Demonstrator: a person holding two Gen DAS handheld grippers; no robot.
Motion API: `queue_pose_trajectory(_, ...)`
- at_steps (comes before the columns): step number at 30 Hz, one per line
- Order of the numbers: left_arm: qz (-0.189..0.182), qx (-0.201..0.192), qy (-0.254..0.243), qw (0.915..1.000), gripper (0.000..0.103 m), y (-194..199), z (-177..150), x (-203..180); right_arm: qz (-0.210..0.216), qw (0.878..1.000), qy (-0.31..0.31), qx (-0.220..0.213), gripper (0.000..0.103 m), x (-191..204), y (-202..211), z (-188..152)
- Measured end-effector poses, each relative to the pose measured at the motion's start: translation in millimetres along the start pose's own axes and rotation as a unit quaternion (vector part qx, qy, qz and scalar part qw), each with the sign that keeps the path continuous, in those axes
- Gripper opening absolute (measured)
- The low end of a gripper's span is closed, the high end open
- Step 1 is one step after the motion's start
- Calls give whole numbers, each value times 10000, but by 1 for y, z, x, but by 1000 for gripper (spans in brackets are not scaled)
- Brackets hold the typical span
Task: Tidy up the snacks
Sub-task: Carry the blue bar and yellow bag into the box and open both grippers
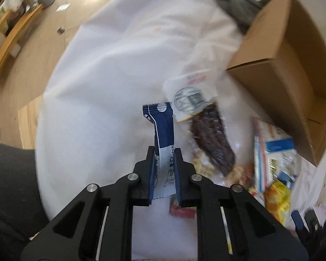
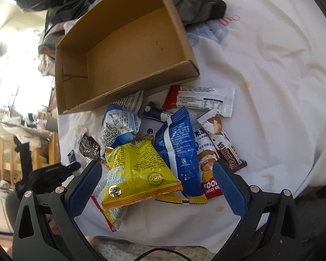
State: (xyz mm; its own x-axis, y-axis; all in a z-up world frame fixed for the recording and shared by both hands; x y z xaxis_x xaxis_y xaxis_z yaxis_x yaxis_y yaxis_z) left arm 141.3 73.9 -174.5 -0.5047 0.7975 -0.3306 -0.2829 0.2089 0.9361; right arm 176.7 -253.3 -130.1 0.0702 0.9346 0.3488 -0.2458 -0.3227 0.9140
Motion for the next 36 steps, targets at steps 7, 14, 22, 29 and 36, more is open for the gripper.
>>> queue_pose_trajectory(7, -226, -192, -1001, 9945, 12, 48, -4, -28, -307, 9968, 669, 298, 103, 27, -20, -12)
queue_pose_trajectory(14, -439, -128, -1130, 9925, 12, 40, -10, -33, -874, 9844, 1430, 538, 103, 56, -48, -21)
queue_pose_trajectory(22, -566, -234, -1166, 9913, 13, 42, -10, -38, -1026, 9772, 1827, 344, 70, 64, -43, -24)
queue_pose_trajectory(29, -541, -521, -1316, 9885, 13, 57, -8, -42, -240, 9881, 1511, 171, 43, 56, -5, -22)
queue_pose_trajectory(36, -704, -780, -1556, 9822, 13, 81, 10, -71, 713, 9889, 1190, -530, 38, 53, 41, -1)
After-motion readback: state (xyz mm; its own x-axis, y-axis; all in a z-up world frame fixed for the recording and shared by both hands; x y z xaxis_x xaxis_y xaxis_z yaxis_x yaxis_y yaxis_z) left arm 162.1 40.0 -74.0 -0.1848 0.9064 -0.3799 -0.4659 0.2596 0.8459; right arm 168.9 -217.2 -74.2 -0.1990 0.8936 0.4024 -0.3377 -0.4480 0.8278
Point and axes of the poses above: each gripper's, at about its wrist camera, not at the fingertips, and y roughly against the way its jaws point, x to its left, z to its top, the point moved 5 cm from there along -y, roughly the way its jaws point, and after that the axes turned 8 degrees about -z, right-handed, at the moved point
